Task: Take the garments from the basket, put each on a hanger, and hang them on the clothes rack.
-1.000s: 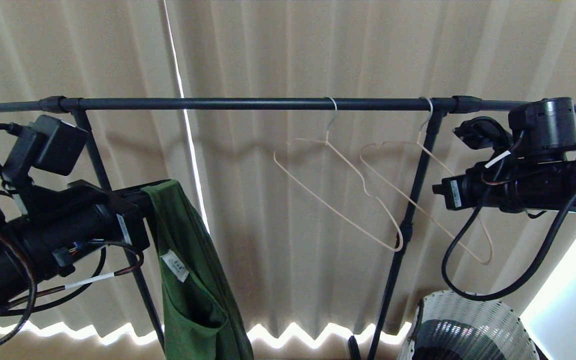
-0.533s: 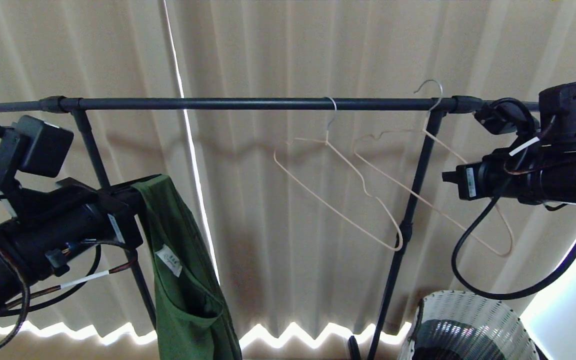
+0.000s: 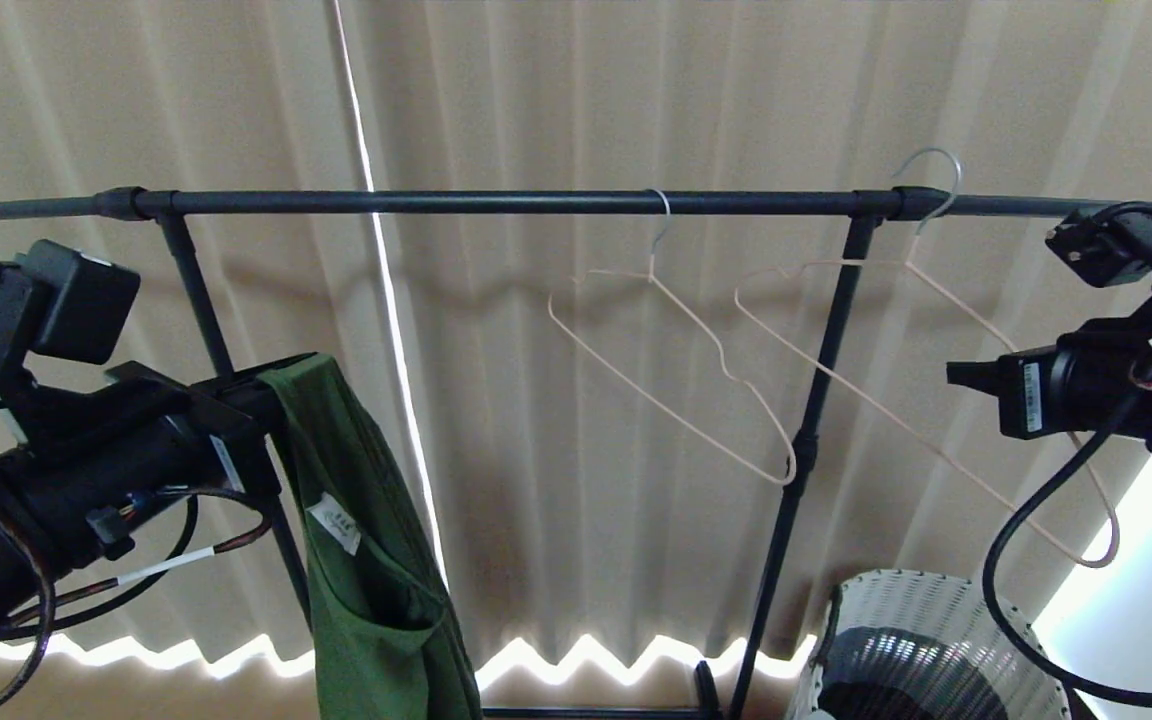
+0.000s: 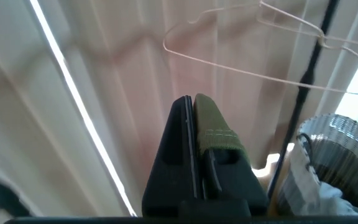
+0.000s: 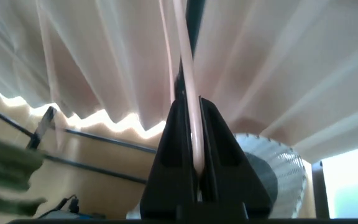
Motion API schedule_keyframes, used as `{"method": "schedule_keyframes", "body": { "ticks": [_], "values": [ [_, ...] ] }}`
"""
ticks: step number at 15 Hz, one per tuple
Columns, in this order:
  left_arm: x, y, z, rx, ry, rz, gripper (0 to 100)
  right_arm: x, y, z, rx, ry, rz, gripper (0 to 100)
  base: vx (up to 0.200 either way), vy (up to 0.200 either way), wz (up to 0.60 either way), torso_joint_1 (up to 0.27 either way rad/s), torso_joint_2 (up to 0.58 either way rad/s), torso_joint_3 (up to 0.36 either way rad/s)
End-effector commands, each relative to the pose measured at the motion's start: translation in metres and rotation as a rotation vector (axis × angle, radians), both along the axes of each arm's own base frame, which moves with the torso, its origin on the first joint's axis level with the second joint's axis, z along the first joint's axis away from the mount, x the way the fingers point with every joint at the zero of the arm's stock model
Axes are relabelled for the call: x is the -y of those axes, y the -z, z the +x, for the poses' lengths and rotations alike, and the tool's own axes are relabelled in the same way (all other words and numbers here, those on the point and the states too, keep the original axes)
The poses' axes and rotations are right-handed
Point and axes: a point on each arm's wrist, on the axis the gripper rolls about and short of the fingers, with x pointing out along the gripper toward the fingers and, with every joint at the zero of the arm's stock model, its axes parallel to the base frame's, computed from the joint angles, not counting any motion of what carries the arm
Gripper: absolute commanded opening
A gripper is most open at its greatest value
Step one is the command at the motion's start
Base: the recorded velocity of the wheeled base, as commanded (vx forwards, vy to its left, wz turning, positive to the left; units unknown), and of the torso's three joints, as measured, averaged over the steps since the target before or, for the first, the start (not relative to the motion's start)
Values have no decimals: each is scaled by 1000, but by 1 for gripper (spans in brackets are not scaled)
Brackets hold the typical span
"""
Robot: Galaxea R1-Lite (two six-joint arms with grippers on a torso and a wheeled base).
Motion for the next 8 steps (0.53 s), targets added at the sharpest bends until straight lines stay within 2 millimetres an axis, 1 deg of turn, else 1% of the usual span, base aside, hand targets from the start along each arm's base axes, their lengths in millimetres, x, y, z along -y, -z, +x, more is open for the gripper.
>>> {"method": "schedule_keyframes", "body": {
  "ticks": [1,5,8],
  "values": [
    [0,-1,-1,4,1,-2,0,3,-7,-14,36,-1,7,0,-200,0,0,-2,-2,-2],
    [-1,-2,-2,10,1,-4,0,3,-2,-17,19,0,1,0,-200,0,0,-2,1,2],
    [-1,0,-4,14,1,16,0,6,5,-28,5,-2,-2,0,-200,0,0,1,-1,-1]
  ]
}}
